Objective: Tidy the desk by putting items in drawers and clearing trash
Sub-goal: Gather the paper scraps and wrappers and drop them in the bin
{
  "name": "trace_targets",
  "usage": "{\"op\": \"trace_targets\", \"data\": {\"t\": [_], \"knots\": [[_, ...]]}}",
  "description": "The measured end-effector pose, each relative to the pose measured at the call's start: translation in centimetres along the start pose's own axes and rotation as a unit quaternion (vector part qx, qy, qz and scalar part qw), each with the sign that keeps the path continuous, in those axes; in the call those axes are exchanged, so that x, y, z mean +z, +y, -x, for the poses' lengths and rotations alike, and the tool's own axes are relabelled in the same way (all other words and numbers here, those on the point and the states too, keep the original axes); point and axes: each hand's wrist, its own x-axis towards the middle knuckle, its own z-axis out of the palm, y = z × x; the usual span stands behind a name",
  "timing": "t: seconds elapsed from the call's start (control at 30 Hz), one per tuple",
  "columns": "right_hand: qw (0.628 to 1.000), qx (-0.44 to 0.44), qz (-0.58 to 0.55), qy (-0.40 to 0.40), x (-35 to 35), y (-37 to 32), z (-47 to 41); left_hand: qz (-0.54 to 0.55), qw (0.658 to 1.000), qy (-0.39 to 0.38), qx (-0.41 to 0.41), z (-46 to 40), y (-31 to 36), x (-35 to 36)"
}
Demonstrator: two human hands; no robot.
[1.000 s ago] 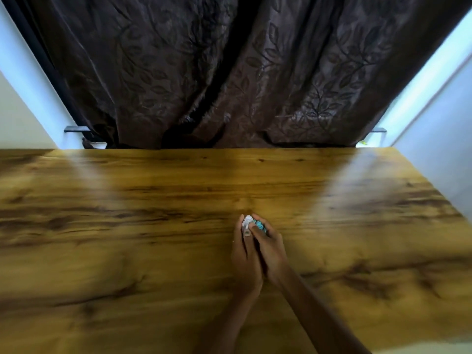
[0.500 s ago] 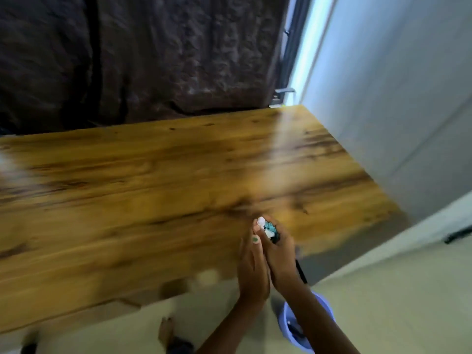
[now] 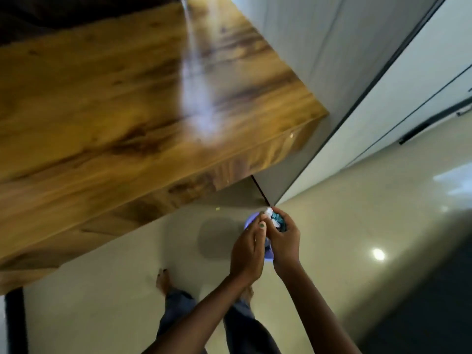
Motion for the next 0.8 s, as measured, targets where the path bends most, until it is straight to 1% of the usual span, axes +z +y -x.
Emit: {"op": "trace_targets", "data": {"t": [0.07, 0.13, 0.2, 0.3, 0.4, 0.5, 0.63, 0.73, 0.8], "knots": [[1.0, 0.028, 0.003, 0.006, -1.2, 2.6, -2.2, -0.043, 0.998, -0.033, -0.043, -1.4, -1.8, 1.6], [0.998, 0.061, 0.018, 0.0, -2.2, 5.3, -4.4, -0.105, 0.988, -0.083, -0.082, -2.8, -4.5, 3.1], [0.994, 0.107, 0.031, -0.005, -3.2, 8.8, -6.6, -0.161, 0.969, -0.139, -0.125, -4.0, -7.8, 4.6], [0.982, 0.176, 0.072, 0.013, -4.6, 14.2, -9.6, -0.188, 0.941, -0.204, -0.196, -5.1, -12.6, 5.8], [0.966, 0.235, 0.102, 0.019, -5.5, 18.6, -12.2, -0.188, 0.926, -0.208, -0.254, -6.3, -16.0, 6.8], [0.958, 0.255, 0.132, 0.022, -5.9, 21.6, -14.7, -0.19, 0.924, -0.191, -0.27, -7.2, -17.9, 7.5], [0.953, 0.268, 0.133, 0.045, -6.1, 23.7, -17.5, -0.203, 0.919, -0.202, -0.271, -7.9, -19.5, 8.3], [0.948, 0.284, 0.138, 0.038, -6.1, 23.3, -18.8, -0.217, 0.918, -0.207, -0.261, -8.7, -19.9, 9.1], [0.944, 0.306, 0.122, 0.032, -6.3, 23.0, -19.3, -0.224, 0.917, -0.213, -0.252, -9.0, -19.9, 9.5]]}}
